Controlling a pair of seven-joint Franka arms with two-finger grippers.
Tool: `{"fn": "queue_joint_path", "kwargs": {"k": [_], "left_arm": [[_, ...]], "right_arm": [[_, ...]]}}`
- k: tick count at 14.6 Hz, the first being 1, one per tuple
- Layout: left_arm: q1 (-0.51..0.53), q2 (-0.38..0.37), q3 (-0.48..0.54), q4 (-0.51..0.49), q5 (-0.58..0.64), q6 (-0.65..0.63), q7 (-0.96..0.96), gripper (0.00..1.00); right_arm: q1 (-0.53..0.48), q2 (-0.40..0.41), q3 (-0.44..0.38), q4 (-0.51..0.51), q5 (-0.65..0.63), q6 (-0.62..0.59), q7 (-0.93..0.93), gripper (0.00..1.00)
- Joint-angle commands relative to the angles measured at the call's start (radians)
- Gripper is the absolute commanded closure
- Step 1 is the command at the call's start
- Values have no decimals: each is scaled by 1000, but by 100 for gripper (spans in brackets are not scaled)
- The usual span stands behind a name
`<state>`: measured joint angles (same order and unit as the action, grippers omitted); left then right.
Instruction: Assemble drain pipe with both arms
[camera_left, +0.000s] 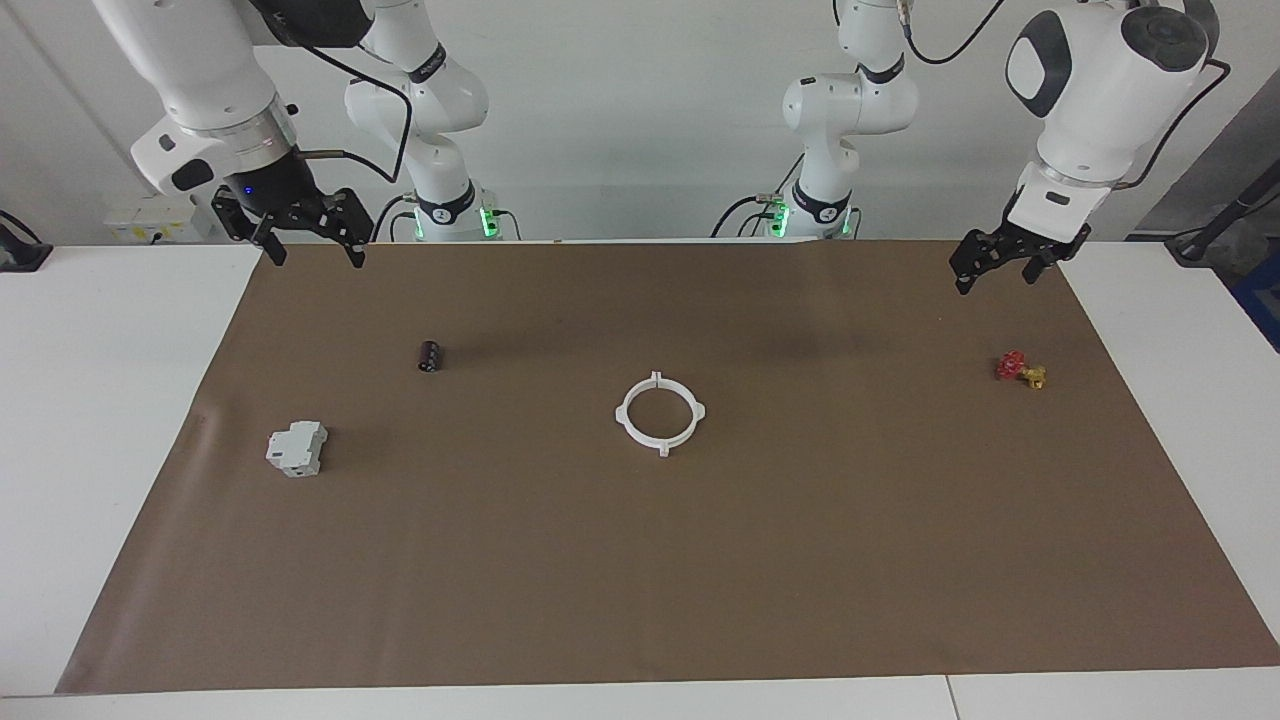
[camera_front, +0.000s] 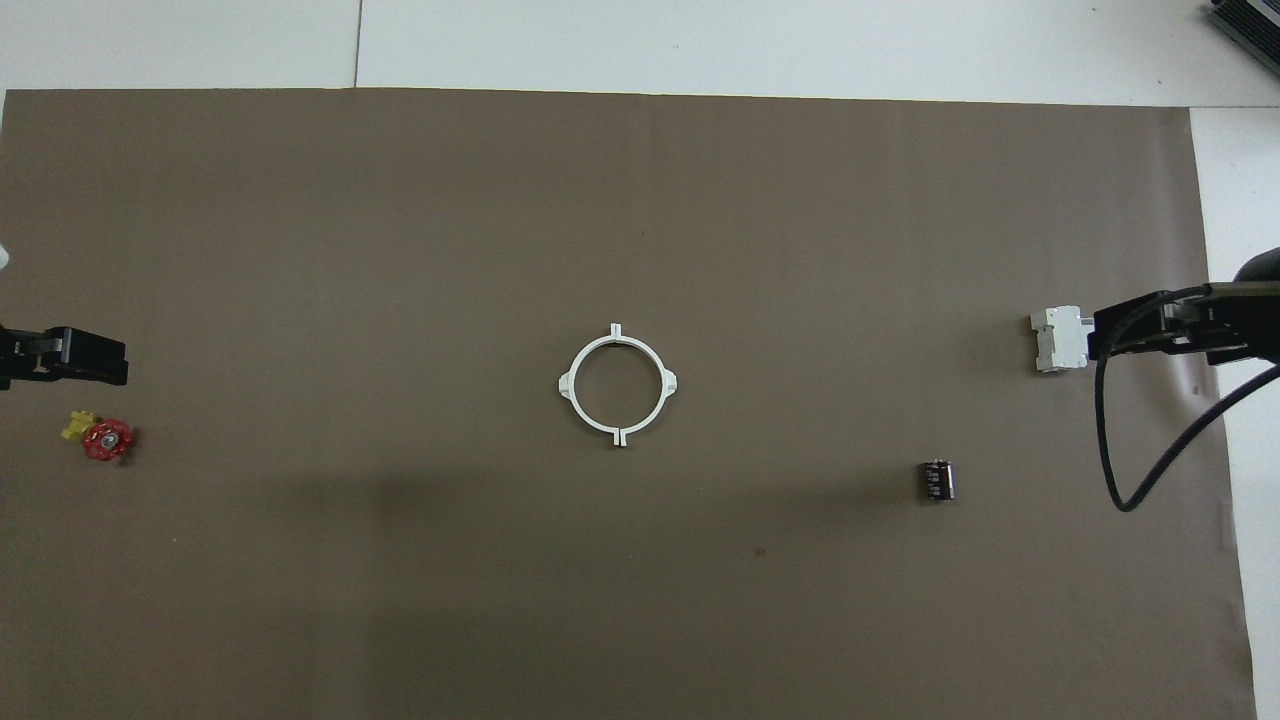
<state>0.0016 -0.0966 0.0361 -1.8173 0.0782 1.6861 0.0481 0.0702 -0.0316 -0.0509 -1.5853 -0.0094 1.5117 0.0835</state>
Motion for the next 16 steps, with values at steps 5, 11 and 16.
{"fn": "queue_joint_path", "kwargs": {"k": [5,11,16], "left_arm": [[8,-9,-24,-2,-17,-6,21,0],[-40,20,-12,21,-40,-14,-2,0],[-61,144,-38,321,-51,-238,-11,0]], "right_arm": [[-13,-13,5,-8,11,7,-24,0],[-13,-13,5,-8,11,7,-24,0],[-13,-13,5,-8,11,7,-24,0]]}}
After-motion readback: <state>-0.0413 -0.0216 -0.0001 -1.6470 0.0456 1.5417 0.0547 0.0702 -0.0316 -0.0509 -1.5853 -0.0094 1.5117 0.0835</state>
